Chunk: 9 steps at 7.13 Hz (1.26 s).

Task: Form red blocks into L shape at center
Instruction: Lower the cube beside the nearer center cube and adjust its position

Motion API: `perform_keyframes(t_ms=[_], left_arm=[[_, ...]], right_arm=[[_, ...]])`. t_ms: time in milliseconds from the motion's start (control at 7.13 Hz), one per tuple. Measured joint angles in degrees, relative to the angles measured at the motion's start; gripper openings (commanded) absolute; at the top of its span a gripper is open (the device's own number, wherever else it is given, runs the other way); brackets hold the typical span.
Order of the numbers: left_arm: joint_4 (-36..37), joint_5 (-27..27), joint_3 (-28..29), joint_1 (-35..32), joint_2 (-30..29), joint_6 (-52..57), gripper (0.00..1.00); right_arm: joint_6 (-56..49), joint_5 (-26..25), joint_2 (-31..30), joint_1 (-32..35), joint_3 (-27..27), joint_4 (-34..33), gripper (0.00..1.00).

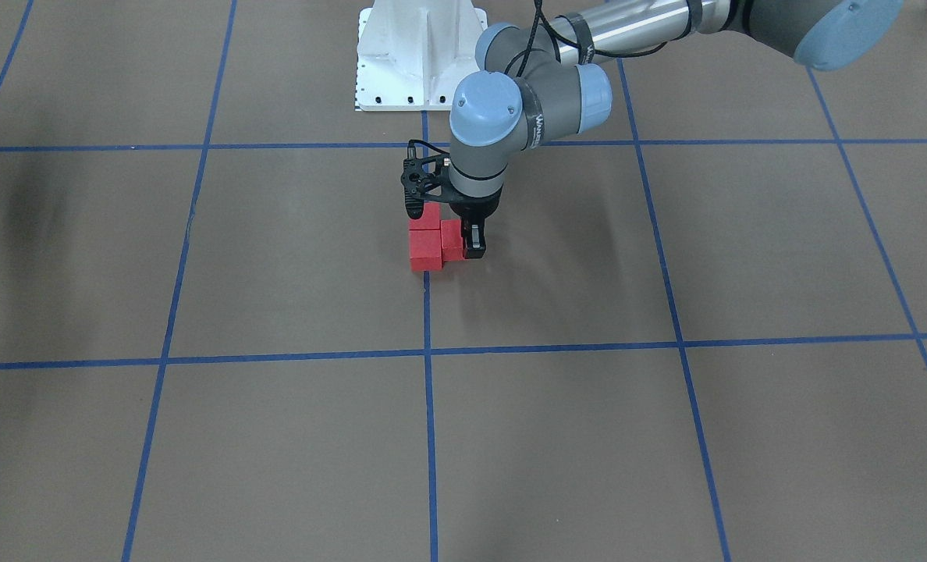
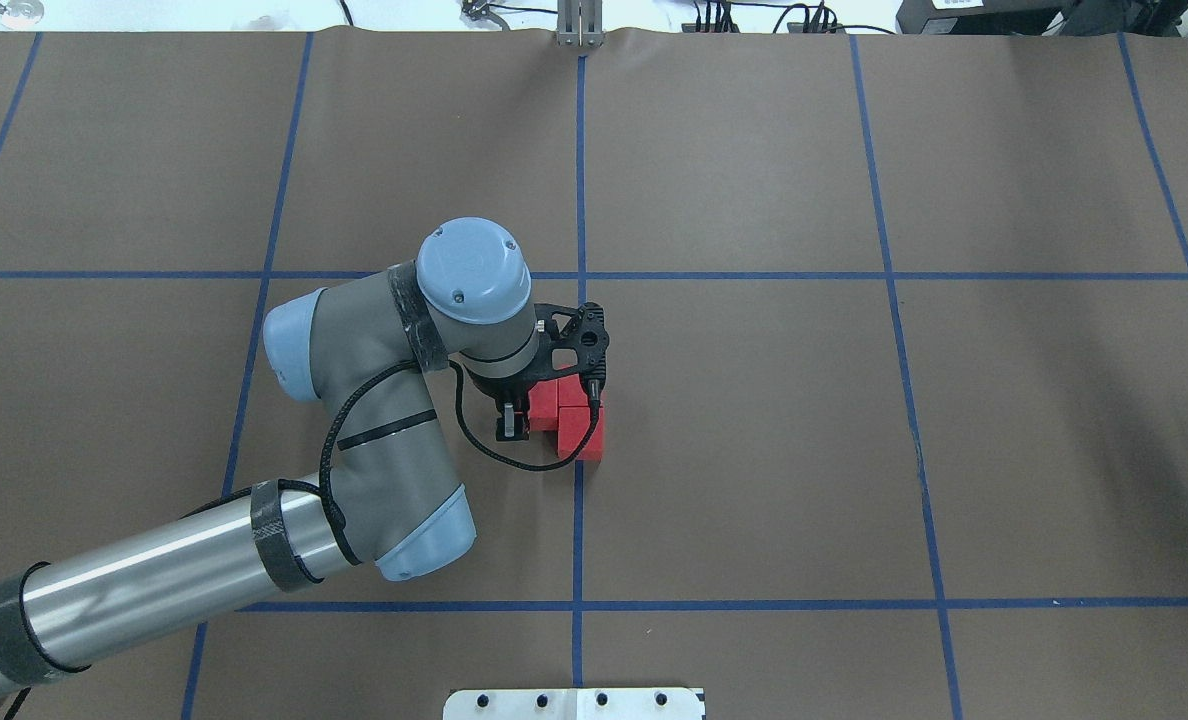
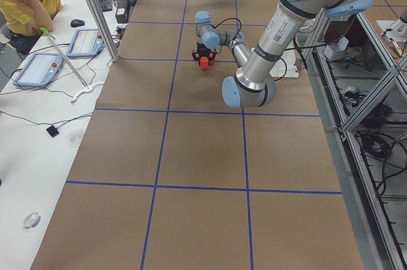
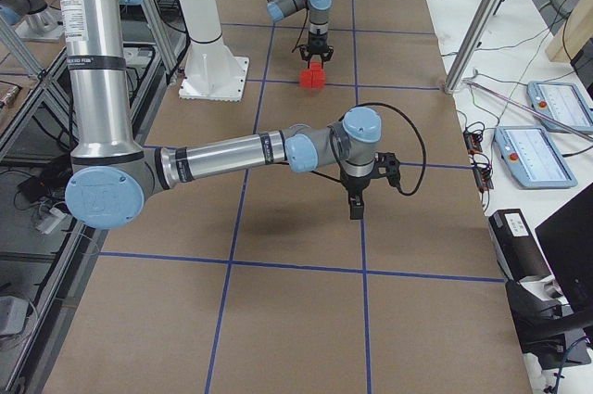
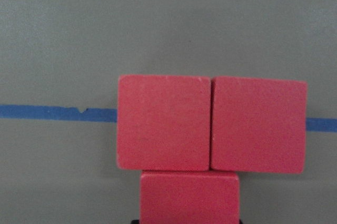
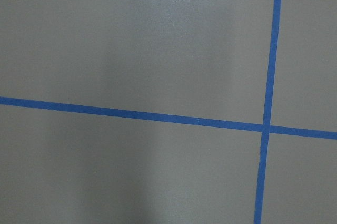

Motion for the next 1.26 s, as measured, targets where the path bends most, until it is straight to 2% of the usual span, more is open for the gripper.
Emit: perform_keyframes(t_ms=[1262], left_arm=[[-0.06,0.0,0.63,-0.39,-0.39,-0.45,0.25]], right_arm=[[0.04,0.09,0.15,0.0,-0.01,-0.04,1.0]])
